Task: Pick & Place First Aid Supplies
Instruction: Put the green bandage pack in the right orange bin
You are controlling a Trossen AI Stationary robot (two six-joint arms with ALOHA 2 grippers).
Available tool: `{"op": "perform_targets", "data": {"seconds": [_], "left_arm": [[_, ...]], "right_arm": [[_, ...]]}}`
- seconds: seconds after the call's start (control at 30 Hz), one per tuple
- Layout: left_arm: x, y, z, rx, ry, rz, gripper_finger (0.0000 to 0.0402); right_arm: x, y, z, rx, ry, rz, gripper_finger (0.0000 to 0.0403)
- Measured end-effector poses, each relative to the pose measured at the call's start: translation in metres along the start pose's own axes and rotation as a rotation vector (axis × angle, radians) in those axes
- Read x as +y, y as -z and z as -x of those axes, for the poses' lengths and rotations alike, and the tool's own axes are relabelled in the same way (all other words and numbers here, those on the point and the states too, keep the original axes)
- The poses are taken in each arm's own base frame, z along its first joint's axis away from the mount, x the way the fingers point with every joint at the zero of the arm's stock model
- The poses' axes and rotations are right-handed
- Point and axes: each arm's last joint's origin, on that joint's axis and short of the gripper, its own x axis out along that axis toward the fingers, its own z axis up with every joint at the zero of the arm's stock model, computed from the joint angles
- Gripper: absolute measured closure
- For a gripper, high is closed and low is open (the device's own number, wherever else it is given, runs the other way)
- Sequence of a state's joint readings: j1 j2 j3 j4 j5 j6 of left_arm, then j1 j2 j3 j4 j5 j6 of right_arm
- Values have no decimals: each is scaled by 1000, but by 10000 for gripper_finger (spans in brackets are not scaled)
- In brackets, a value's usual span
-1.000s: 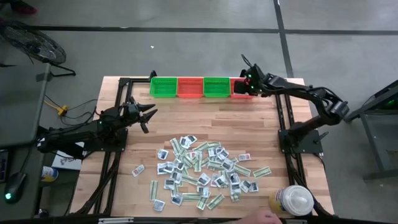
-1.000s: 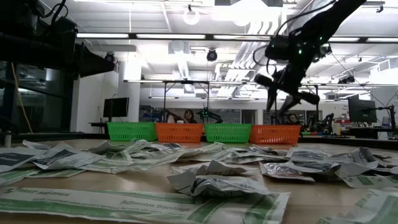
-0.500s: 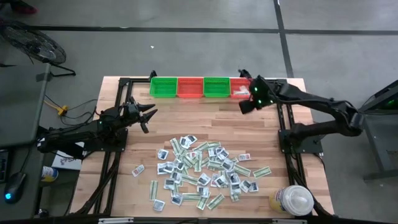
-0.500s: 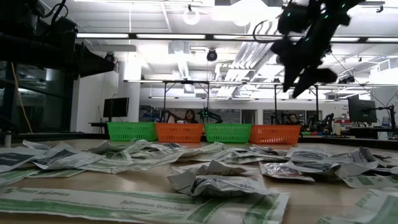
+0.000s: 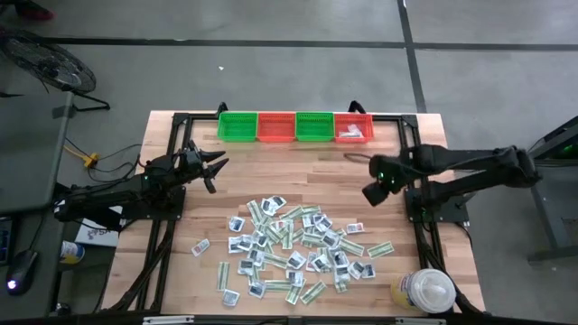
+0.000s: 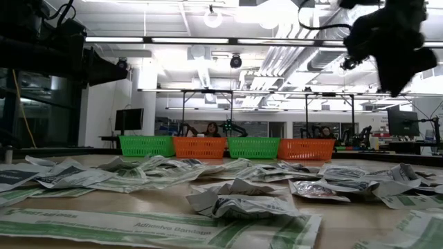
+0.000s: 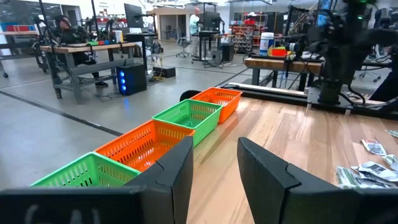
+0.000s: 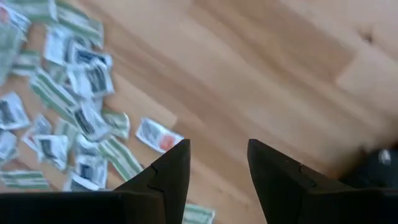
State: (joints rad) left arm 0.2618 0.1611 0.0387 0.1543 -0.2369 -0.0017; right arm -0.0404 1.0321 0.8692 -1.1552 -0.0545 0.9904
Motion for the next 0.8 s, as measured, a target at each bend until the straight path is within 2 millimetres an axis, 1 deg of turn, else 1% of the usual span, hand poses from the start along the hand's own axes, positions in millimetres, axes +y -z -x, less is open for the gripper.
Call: {"op": "perform_targets", "data": {"seconds": [0.37, 0.6, 0.8], "left_arm": [[0, 0, 0, 0, 0, 0, 279], [0, 0, 0, 0, 0, 0, 279], [0, 0, 0, 0, 0, 0, 279]], "right_arm": [[32, 44, -21, 168, 92, -126, 249], [47, 63, -45, 258, 225, -181, 249], [63, 77, -70, 311, 271, -208, 249]]}}
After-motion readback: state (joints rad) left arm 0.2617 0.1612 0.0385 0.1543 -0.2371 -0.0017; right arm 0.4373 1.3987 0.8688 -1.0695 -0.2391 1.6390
